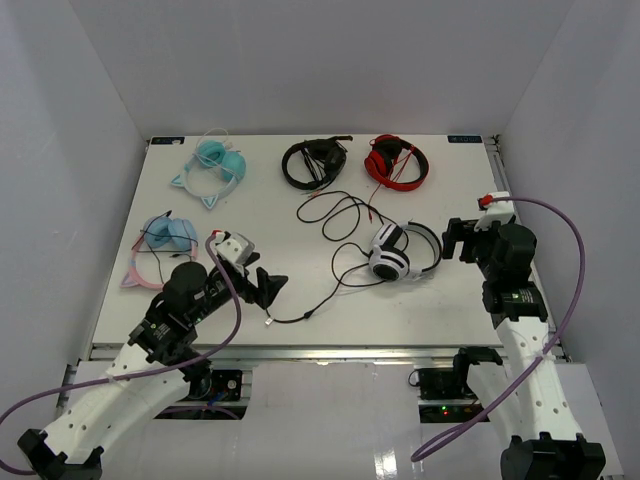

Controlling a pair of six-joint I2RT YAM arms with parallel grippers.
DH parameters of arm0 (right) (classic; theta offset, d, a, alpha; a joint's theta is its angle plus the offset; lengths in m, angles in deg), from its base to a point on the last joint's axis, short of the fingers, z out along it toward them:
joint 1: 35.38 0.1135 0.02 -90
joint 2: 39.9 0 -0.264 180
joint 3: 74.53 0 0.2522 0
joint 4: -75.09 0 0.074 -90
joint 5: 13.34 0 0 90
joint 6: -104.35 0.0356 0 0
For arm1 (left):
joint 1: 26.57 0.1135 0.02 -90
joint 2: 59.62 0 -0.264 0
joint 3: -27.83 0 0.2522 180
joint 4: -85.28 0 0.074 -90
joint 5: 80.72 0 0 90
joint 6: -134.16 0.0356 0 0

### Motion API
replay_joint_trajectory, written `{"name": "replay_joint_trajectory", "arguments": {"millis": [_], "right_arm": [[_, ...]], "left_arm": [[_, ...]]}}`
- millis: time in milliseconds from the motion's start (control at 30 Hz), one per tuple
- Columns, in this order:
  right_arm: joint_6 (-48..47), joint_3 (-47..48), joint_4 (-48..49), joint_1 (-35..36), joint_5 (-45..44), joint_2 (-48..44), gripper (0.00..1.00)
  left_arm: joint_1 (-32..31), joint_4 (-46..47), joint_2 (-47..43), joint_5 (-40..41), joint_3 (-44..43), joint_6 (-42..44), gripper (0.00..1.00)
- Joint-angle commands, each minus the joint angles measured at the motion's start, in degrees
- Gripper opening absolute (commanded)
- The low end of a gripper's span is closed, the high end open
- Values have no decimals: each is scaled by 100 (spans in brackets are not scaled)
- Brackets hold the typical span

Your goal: Wrap the headphones

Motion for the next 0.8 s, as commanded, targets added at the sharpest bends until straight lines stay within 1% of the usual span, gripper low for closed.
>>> {"name": "replay_joint_trajectory", "arguments": {"millis": [0, 33, 100, 167, 200, 267, 333, 433, 500, 667, 733, 767], "right_arm": [[-1401, -13, -124, -5, 1023, 165, 90], [-1936, 61, -332, -5, 1764, 238, 90], [-2895, 205, -887, -5, 2616, 486, 90], [-3406, 323, -1289, -5, 3152, 865, 90], [-3410, 416, -1293, -5, 3334, 985, 90], [-3371, 531, -1247, -10, 3377, 1328, 90], [-3234, 922, -1172, -8, 3181, 1785, 90], [-2988, 1523, -1127, -256, 2947, 2754, 93], [-2878, 1785, -1096, -278, 2827, 3107, 93], [-3243, 2148, -789, -278, 2481, 4208, 96], [-3446, 2296, -748, -278, 2321, 4586, 100], [-3523, 2373, -753, -278, 2326, 4803, 96]], "left_arm": [[23, 43, -254, -209, -77, 87, 98], [17, 29, -336, -197, -74, 59, 98], [17, 14, -439, -203, -56, 23, 98], [17, 14, -465, -215, -51, 11, 98], [17, 6, -449, -223, -50, 11, 98], [17, -9, -405, -241, -73, 11, 98], [17, -31, -345, -241, -89, 17, 98], [17, -47, -290, -232, -94, 12, 98], [23, -70, -289, -241, -110, 20, 98], [17, -83, -328, -171, -121, 29, 98], [17, -83, -324, -153, -121, 38, 98], [17, -83, -324, -159, -121, 43, 98]]}}
